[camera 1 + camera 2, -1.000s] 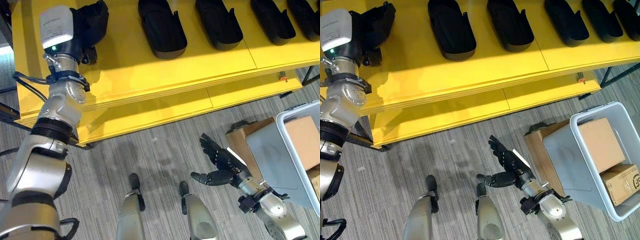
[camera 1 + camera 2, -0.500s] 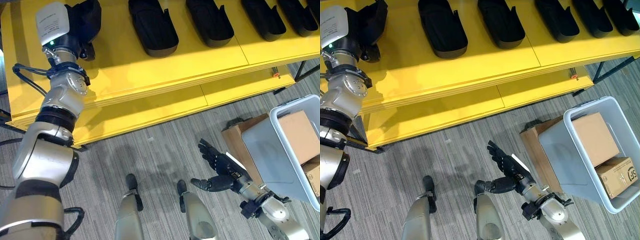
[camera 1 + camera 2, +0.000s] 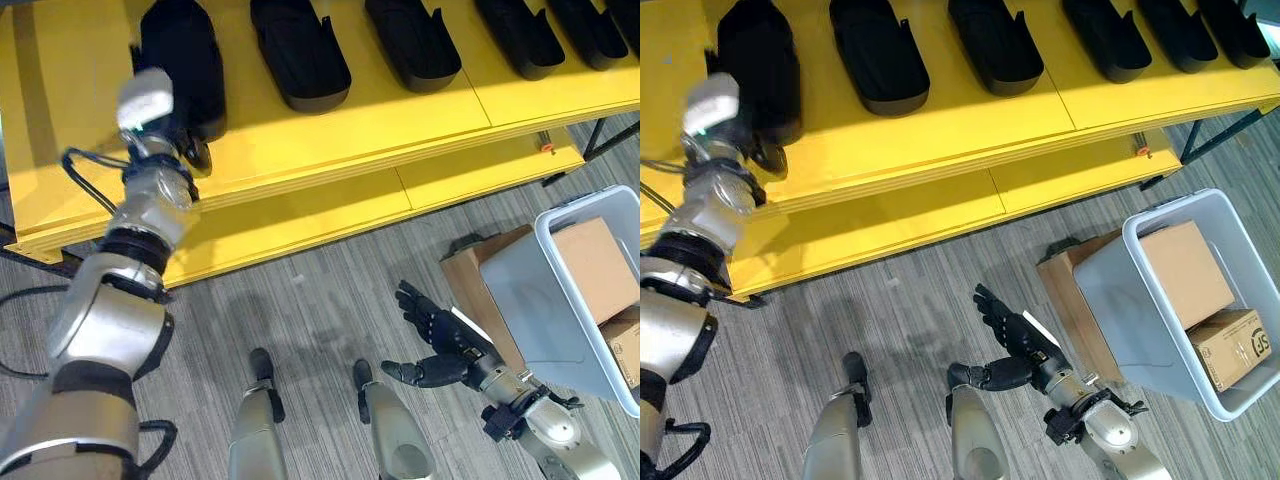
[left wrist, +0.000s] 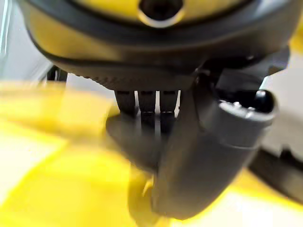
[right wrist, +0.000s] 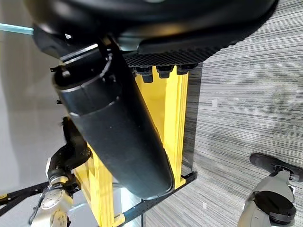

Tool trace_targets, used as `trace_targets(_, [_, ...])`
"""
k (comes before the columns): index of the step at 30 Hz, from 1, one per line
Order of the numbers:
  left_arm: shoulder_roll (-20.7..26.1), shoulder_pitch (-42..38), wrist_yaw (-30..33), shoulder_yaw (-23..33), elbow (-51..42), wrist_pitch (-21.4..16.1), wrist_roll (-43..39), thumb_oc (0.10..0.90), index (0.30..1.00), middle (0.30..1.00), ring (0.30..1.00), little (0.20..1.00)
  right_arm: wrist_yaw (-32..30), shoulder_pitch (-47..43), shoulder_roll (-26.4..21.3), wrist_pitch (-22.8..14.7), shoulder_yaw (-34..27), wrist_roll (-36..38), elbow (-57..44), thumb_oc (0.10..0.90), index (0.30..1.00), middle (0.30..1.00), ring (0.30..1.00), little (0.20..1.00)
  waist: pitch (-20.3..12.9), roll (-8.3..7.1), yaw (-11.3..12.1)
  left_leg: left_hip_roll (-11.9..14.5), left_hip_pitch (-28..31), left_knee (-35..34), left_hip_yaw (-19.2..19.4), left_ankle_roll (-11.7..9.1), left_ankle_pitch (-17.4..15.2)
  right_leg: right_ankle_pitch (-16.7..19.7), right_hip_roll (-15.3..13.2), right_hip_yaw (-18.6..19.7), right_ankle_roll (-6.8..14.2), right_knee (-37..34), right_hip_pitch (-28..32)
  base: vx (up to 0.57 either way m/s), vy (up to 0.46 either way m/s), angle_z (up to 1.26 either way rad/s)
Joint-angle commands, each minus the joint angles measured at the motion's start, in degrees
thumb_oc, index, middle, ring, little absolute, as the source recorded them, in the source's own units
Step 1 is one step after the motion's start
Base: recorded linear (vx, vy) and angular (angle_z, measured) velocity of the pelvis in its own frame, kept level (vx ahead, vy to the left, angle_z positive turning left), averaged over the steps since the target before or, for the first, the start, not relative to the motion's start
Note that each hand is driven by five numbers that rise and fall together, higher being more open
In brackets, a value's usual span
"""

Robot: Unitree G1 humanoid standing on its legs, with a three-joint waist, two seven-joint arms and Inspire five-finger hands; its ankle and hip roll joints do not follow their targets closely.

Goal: Move parts from the plastic box to the shelf.

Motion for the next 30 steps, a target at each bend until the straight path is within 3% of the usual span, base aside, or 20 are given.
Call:
trace_targets(1, [2.0, -4.0, -1.4, -0.8, 1.8, -1.3, 1.1, 0.900, 1.000, 1.000, 1.000, 1.000, 0.9, -0.6, -1.5, -4.0, -4.1, 4.2, -3.8, 0.900, 1.000, 1.000, 1.000, 1.000, -1.7, 0.27, -0.7, 6.0, 1.5, 4.3, 1.1, -3.6, -6.8, 1.0, -0.1, -0.5, -3.0, -0.9, -3.4, 0.00, 0.000, 0.00])
trace_targets(10, [4.1, -3.5, -5.7, -3.8, 3.0, -1.7, 5.1, 0.900, 1.000, 1.000, 1.000, 1.000, 2.4, 1.1, -1.3, -3.3, -5.0, 5.2, -3.6, 0.900, 1.000, 1.000, 1.000, 1.000, -1.5, 0.72, -0.5, 6.0, 1.5, 3.9, 0.8, -3.8, -6.5, 0.9, -0.2, -0.8, -3.1, -0.4, -3.5, 0.00, 0.000, 0.00])
trace_targets(30, [7.5, -5.3, -8.9, -4.7, 7.9, -1.8, 3.5, 0.900, 1.000, 1.000, 1.000, 1.000, 3.9, 2.4, -1.8, -2.0, -5.6, 6.5, -3.5, 0.900, 1.000, 1.000, 1.000, 1.000, -2.3, 0.79, -1.0, 6.6, 0.8, 4.7, 1.3, -4.1, -6.5, 1.1, -0.1, -0.3, -3.1, 0.3, -4.6, 0.00, 0.000, 0.00])
